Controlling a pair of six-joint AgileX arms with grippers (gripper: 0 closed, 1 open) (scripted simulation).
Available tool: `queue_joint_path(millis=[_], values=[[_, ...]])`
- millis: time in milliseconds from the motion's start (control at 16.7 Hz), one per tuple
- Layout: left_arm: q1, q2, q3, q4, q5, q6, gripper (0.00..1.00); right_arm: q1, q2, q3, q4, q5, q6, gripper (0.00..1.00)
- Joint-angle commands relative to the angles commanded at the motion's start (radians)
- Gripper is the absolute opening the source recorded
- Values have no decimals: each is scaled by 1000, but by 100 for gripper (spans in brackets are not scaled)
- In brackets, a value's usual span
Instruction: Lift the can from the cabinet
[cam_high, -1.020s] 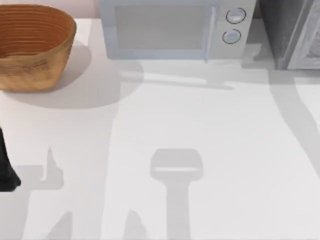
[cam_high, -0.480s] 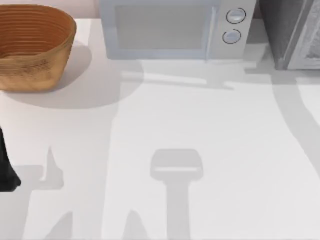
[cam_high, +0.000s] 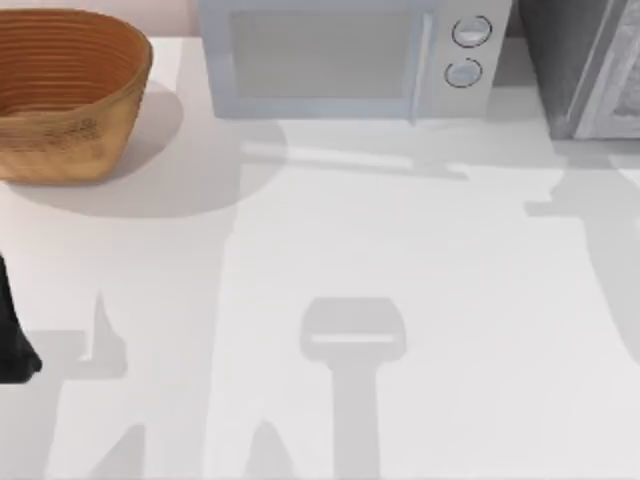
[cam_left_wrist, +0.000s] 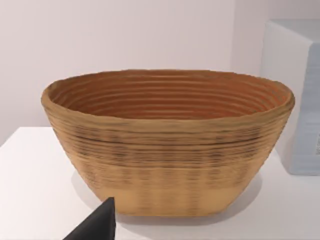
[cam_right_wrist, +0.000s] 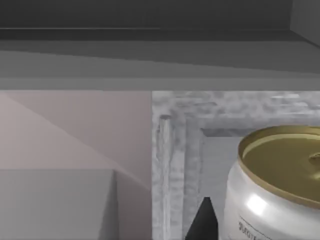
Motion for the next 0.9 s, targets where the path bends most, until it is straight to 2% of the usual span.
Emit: queue_joint_path(millis=[540, 720, 900], values=[[0, 0, 0, 0, 0, 0, 100, -113, -618, -953, 272, -130, -7, 0], [0, 0, 0, 0, 0, 0, 100, -143, -775, -1139, 341, -161, -9, 0], [0, 0, 0, 0, 0, 0, 100, -160, -860, -1229, 380, -179, -10, 0]])
